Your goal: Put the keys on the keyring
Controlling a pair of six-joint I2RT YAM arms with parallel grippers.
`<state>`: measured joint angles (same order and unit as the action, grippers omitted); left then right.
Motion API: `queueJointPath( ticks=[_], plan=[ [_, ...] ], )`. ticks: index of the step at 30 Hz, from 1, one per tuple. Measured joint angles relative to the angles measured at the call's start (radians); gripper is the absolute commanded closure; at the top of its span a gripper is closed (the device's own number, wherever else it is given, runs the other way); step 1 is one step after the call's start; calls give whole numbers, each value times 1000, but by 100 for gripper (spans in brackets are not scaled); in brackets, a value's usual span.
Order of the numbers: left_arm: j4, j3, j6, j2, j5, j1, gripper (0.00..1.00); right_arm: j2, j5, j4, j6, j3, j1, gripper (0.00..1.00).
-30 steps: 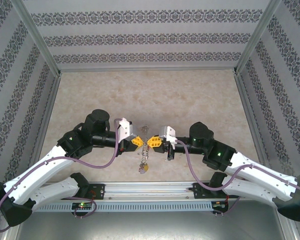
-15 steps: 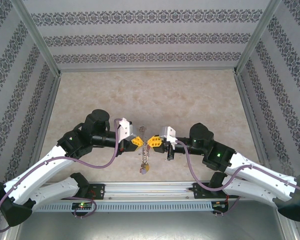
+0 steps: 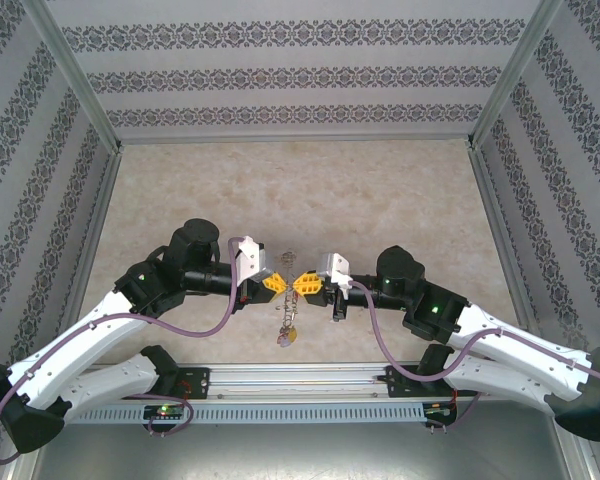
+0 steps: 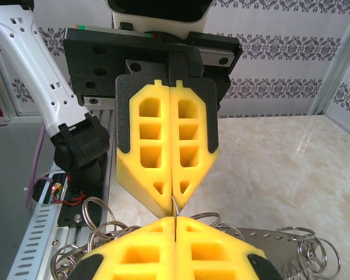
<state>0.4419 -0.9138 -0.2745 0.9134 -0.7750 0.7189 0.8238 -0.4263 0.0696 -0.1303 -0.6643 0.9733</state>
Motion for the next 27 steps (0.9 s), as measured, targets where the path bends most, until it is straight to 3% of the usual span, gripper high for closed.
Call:
queueJointPath(
  ticks=[18,27],
  plan=[
    [26,1,0,1,-2,0,100,19,23,-25,-45,-8,38,100],
    [29,1,2,1,-16,1,100,-7,134,-58,-126,-10,108,100]
  ],
)
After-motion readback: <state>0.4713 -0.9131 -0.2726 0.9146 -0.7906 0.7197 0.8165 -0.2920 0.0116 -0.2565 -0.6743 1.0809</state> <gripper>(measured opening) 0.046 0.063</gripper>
